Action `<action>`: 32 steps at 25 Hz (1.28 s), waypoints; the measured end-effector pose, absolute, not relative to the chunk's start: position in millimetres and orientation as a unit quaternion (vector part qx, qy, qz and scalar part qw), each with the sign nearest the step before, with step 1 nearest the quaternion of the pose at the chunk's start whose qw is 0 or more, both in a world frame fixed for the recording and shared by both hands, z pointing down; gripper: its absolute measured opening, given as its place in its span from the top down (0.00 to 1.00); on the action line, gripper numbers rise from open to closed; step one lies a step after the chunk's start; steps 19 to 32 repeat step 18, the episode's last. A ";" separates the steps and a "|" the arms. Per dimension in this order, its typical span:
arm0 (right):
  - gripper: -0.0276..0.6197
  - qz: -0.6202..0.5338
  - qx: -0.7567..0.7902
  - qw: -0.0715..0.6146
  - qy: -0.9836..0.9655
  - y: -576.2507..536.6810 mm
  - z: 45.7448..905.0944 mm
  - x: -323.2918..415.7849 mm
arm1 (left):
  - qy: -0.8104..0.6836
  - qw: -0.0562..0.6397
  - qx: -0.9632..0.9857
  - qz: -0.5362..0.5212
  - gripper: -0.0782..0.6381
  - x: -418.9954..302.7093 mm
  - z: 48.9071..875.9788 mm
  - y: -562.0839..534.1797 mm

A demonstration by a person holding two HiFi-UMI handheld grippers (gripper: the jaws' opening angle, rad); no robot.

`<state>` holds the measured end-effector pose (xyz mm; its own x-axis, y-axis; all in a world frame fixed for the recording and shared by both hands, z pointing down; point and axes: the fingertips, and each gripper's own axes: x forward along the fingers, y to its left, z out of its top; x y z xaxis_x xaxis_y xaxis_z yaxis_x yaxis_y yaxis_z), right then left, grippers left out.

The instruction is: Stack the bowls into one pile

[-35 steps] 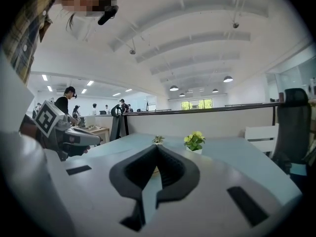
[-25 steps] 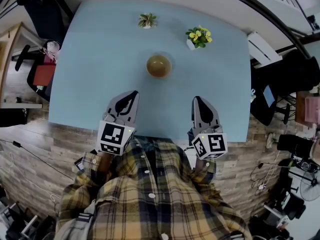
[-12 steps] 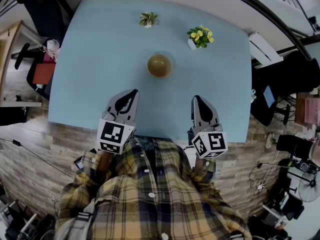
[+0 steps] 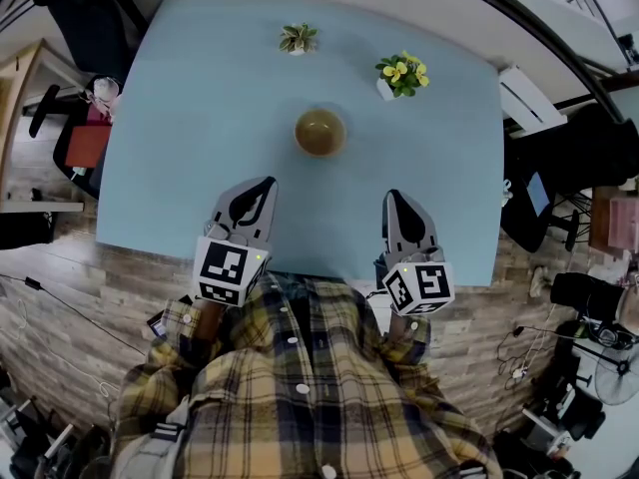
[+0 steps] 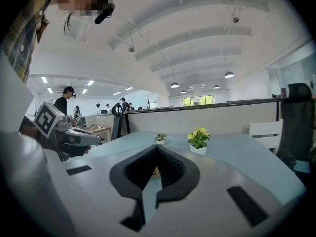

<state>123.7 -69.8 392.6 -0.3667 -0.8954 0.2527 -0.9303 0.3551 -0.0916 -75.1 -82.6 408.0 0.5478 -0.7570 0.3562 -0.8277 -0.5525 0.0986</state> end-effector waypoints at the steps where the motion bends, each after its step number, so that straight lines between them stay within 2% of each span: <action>1: 0.95 0.110 0.557 0.080 -0.819 -70.5 392.3 123.8 | -0.456 0.128 0.870 0.136 0.91 -75.2 407.0 -83.9; 32: 0.95 0.111 0.559 0.082 -0.817 -86.0 396.3 122.4 | -0.462 0.129 0.867 0.134 0.91 -82.4 407.2 -103.3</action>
